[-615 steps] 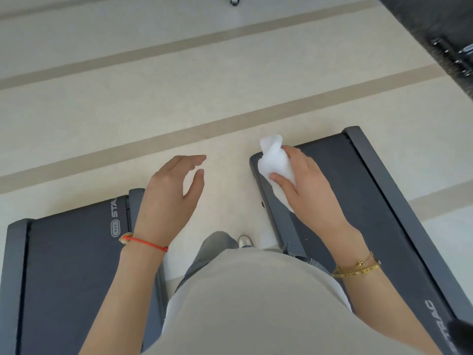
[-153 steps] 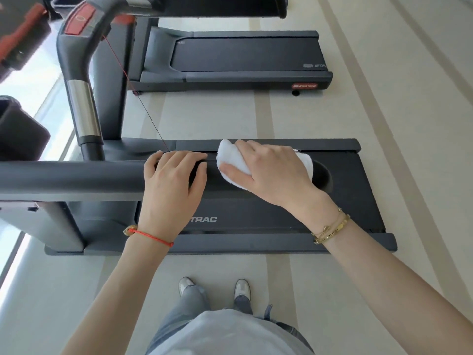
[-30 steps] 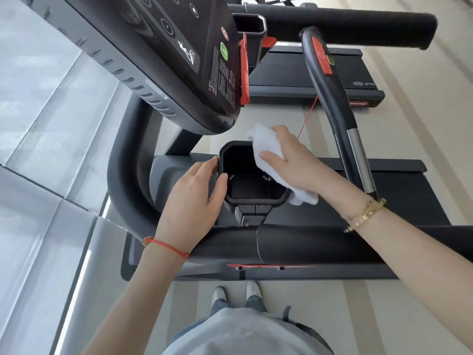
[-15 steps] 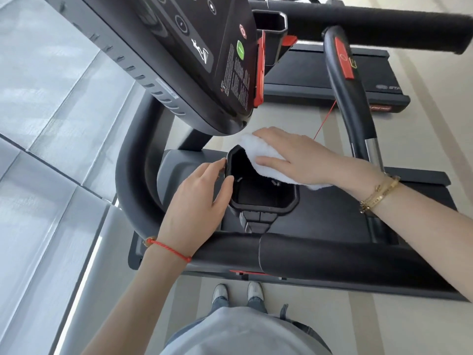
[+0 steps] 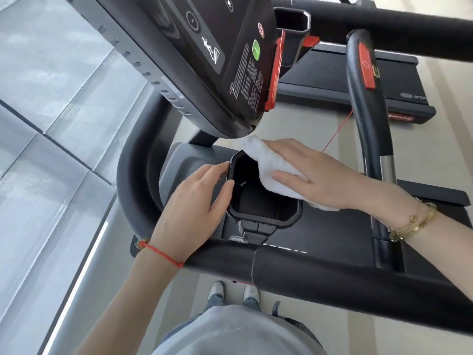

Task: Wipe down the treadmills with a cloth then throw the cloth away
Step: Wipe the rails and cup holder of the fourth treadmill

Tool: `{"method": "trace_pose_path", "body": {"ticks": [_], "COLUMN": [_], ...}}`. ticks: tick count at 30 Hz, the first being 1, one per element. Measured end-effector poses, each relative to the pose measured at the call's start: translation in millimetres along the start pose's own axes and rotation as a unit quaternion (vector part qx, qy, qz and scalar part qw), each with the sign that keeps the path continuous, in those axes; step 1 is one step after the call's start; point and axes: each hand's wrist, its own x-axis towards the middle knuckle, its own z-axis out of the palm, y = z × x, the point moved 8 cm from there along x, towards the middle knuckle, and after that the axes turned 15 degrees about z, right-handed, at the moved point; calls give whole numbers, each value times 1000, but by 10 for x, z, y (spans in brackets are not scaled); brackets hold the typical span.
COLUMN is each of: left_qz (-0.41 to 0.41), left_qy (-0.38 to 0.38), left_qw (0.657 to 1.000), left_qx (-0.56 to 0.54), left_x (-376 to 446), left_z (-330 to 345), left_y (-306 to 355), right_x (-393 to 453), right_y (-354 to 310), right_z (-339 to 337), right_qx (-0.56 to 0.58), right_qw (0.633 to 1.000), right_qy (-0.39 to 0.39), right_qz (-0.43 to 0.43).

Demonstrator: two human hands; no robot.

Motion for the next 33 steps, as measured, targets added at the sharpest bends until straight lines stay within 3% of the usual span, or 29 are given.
{"method": "trace_pose_path", "body": {"ticks": [6,11,16,21,26,30,33], "left_qz": [8,15,21,15,14,19,21], "left_qy": [3,2,8,12,18,11,10], "left_qw": [1000,1000,1000,1000,999,1000,999], "left_qx": [3,1,-6,-21,-23,-20,-30], "left_x": [-5,-8,-6,2,1,3,-5], "left_z": [6,24,32,31,30,50,52], "left_y": [-2,-19,-5,-20,-35,-29,-33], "right_x": [-295,-580,-659,-502,-867,-771,-598], "right_y": [-70,-195,-445,-605,-476,-631,-687], "right_z": [-33,133,135,249,122,285,354], "right_qx": [20,-7,-84,-46,3,-32,-88], "right_qw": [1000,999,994,998,998,998,994], "right_qy": [13,-30,47,49,65,37,67], "right_qz": [-3,-27,-54,13,-24,-25,7]}}
